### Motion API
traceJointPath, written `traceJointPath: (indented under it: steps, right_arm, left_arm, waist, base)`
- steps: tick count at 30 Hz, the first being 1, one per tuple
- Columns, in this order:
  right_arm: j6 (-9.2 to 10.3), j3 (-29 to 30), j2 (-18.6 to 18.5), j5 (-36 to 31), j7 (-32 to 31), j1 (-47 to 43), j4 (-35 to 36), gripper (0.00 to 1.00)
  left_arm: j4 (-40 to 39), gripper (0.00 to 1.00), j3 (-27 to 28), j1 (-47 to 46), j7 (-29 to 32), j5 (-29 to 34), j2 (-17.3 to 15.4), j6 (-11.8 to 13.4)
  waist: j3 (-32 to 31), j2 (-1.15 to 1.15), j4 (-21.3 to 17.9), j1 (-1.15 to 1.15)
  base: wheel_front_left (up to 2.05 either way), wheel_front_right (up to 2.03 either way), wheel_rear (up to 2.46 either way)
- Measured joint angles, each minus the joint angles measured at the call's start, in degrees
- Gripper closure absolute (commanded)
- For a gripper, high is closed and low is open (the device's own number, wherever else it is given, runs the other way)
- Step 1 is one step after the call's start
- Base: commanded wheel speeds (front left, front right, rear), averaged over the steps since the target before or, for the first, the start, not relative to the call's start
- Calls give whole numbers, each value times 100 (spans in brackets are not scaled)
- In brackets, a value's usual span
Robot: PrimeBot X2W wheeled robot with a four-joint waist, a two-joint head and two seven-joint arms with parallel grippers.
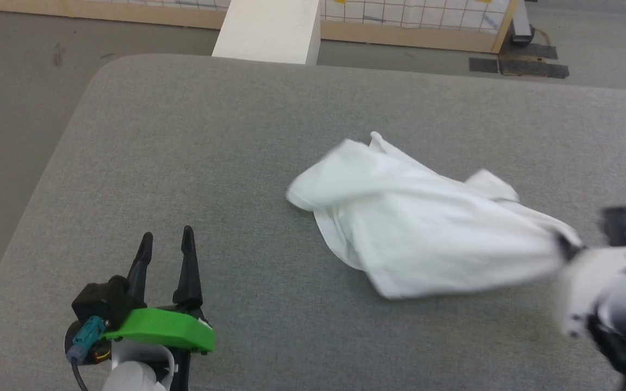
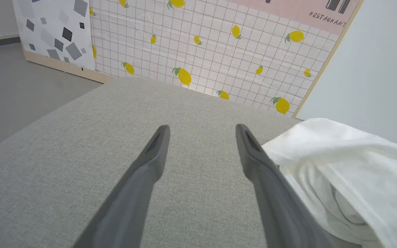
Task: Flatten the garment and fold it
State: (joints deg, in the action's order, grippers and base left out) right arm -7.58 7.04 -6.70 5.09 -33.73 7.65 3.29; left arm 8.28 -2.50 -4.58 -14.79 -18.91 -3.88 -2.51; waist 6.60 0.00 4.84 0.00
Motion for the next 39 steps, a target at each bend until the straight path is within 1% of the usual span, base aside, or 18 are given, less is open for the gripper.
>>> traceJointPath:
  steps: [3, 5, 7, 9, 12, 13, 14, 18, 20, 23, 24, 26, 28, 29, 31, 34, 36, 39]
  right_arm:
    - [0, 917, -23, -293, -308, -517, 241, 100]
    - [1, 1300, 37, -358, -452, -738, 175, 100]
    - [0, 1523, 149, -353, -481, -899, -48, 100]
    - [0, 1570, 240, -331, -490, -975, -326, 100]
    - [0, 1583, 330, -279, -201, -988, -716, 100]
    - [0, 1589, 350, -247, -26, -982, -787, 18]
    - [0, 1601, 360, -235, 110, -961, -827, 0]
    - [0, 1716, 377, 34, 705, -659, -761, 0]
    - [0, 1831, 380, 285, 980, -516, -590, 0]
    - [0, 2035, 378, 452, 1246, -477, -343, 0]
    - [1, 2198, 375, 477, 1405, -480, -147, 0]
    - [1, 2237, 375, 477, 1445, -482, -89, 0]
    - [1, 2191, 376, 502, 1460, -483, -75, 0]
    - [0, 2096, 377, 525, 1462, -482, -102, 0]
    - [0, 2040, 377, 563, 1474, -481, -142, 0]
    - [1, 1937, 377, 608, 1521, -465, -245, 0]
    - [1, 1873, 378, 611, 1573, -431, -297, 0]
    - [1, 1826, 378, 636, 1616, -387, -361, 0]
  left_arm:
    - [33, 0, 19, -2, 0, 27, 8, -44]
    - [56, 0, 22, -6, 0, 29, 19, -55]
    - [97, 0, 23, -8, 0, 29, 26, -80]
    - [147, 0, 23, -9, 0, 29, 30, -98]
    - [242, 0, 30, -9, 0, 27, 37, -99]
    - [276, 0, 31, -10, 0, 27, 37, -99]
    - [313, 0, 31, -10, 1, 26, 41, -102]
    - [443, 0, 31, -10, 0, -13, 48, -144]
    - [493, 0, 21, -15, 1, -143, 51, -149]
    - [528, 0, -80, -87, 120, -299, 55, -155]
    - [531, 0, -301, -413, 424, -490, 60, -186]
    - [554, 0, -511, -754, 755, -614, 67, -237]
    - [676, 0, -799, -1208, 1243, -758, 75, -272]
    - [969, 0, -1238, -1898, 2103, -920, 83, -293]
    - [1226, 0, -1568, -2352, 2800, -1129, 87, -270]
    - [1633, 0, -1997, -2944, 3799, -1185, 96, -155]
    - [1879, 0, -2199, -3271, 4239, -1131, 102, -96]
    - [2199, 0, -2413, -3611, 4589, -980, 88, -32]
  waist:
    - [-53, 0, -51, 0]
    - [-68, 0, -68, 0]
    - [-66, 0, -69, 0]
    - [-57, 0, -62, 0]
    - [-45, 0, -49, 0]
    - [-40, 0, -46, 0]
    - [-41, 0, -45, 0]
    - [-66, 0, -82, 0]
    - [-91, 0, -112, 0]
    - [-130, 0, -164, 0]
    - [-155, 0, -232, 0]
    - [-156, 0, -281, 0]
    - [-141, 0, -343, 0]
    - [-88, 0, -439, 0]
    - [-33, 0, -501, 0]
    - [72, 0, -608, 0]
    - [160, 0, -693, 0]
    - [296, 0, -814, 0]
  base:
    - [0, 0, 0]
    - [0, 0, 0]
    - [0, 0, 0]
    - [0, 0, 0]
    - [0, 0, 0]
    - [0, 0, 0]
    - [0, 0, 0]
    - [0, 0, 0]
    - [0, 0, 0]
    - [0, 0, 0]
    - [0, 0, 0]
    - [0, 0, 0]
    - [0, 0, 0]
    - [0, 0, 0]
    - [0, 0, 0]
    - [0, 0, 0]
    - [0, 0, 0]
    - [0, 0, 0]
